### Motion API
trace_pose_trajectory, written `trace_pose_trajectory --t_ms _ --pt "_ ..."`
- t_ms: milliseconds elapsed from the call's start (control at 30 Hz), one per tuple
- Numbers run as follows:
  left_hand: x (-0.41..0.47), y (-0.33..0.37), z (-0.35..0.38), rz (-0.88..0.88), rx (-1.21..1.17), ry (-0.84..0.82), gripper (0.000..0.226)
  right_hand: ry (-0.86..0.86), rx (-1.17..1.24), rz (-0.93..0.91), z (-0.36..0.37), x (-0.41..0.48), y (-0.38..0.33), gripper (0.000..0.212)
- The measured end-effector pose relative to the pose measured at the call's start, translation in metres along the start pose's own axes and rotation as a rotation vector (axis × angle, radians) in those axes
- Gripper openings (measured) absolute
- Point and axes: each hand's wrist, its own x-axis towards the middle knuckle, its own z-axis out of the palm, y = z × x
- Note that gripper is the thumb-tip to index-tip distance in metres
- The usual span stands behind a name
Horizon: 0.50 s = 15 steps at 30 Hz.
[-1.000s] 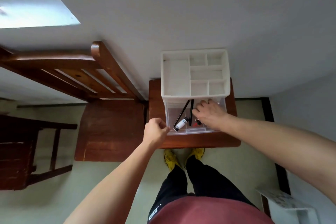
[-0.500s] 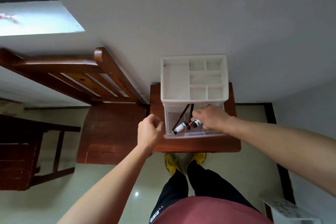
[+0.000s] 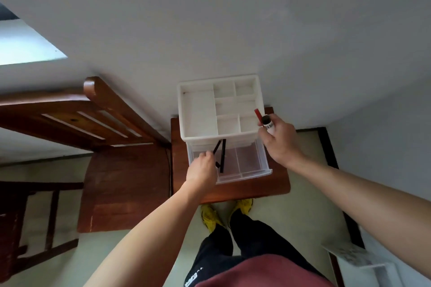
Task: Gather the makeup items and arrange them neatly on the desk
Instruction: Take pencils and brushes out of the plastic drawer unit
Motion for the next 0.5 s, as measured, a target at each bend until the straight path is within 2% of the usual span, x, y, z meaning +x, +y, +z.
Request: trace_pose_trajectory --t_ms 167,267,367,500 --pt "0.015 0.004 0.006 -0.010 0.139 0.046 0.036 -0.038 0.103 0.134 -0.004 -0.022 0.031 0.015" --pt "0.023 0.009 0.004 -0.051 0.116 0.068 0.033 -0.032 0.073 0.178 -0.007 -0.031 0.042 0.022" --pt "0.030 0.014 0.001 -0.079 0.075 0.076 0.033 -0.023 0.065 0.232 -0.010 -0.035 0.047 0.019" --pt "0.031 0.018 0.001 -0.070 0.004 0.078 0.036 -0.003 0.040 0.277 -0.012 -0.037 0.052 0.024"
